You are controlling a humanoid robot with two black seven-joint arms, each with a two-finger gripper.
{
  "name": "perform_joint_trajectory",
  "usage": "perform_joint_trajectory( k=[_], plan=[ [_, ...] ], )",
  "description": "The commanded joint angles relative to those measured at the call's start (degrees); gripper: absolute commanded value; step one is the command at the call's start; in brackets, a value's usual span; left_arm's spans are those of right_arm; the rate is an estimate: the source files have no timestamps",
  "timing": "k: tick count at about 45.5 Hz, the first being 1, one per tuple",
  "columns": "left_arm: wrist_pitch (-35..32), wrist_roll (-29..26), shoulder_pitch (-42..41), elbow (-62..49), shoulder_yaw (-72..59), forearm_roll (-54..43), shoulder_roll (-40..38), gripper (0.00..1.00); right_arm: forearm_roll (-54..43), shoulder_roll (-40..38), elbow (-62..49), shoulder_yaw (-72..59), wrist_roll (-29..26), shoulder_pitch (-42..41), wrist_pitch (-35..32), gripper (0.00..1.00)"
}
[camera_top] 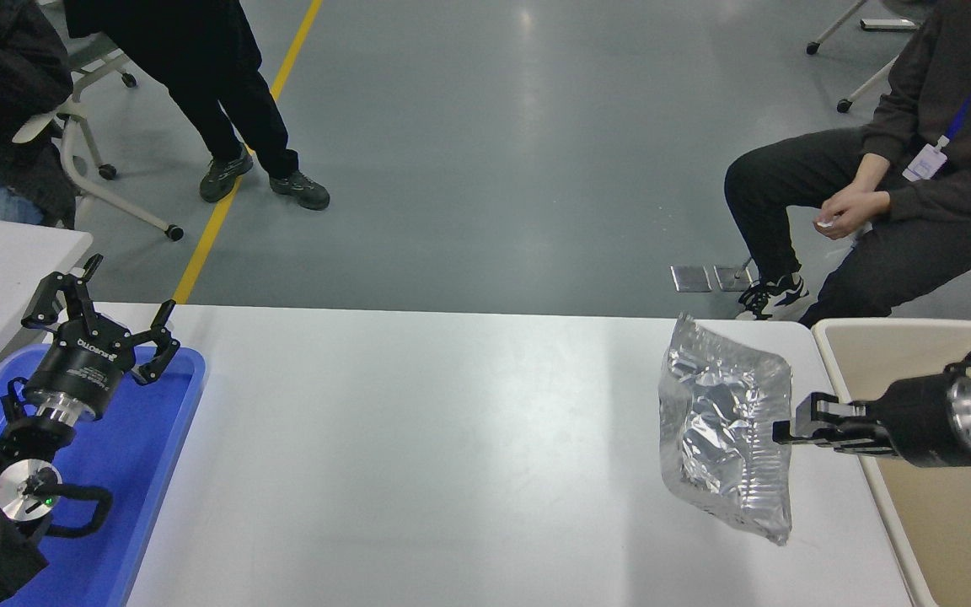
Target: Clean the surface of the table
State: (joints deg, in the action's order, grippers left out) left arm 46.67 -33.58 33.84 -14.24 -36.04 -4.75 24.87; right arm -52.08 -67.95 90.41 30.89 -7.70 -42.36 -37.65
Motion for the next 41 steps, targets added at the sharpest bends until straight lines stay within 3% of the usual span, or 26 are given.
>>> perform_joint_trajectory(
  k=[1, 19, 27, 41],
  plan=[
    [0.0, 0.01, 0.0, 0.0, -0.09, 0.01, 0.0, 1.0, 2.86, -6.4, 1.08, 5.14, 0.06, -0.53, -5.32, 0.0],
    [0.0, 0.01, 0.0, 0.0, 0.0, -0.08, 0.0, 1.0, 1.02, -7.11, -6.03, 4.53, 1.72, -0.18, -5.85, 0.0],
    [0.0, 0.01, 0.0, 0.0, 0.0, 0.01, 0.0, 1.0, -2.23, -5.88, -11.74, 4.53, 4.89, 0.08, -5.76, 0.0],
    [0.0, 0.01, 0.0, 0.0, 0.0, 0.01, 0.0, 1.0, -11.2, 2.38, -31.96, 1.63, 19.12, 0.26, -4.89, 0.0]
  ],
)
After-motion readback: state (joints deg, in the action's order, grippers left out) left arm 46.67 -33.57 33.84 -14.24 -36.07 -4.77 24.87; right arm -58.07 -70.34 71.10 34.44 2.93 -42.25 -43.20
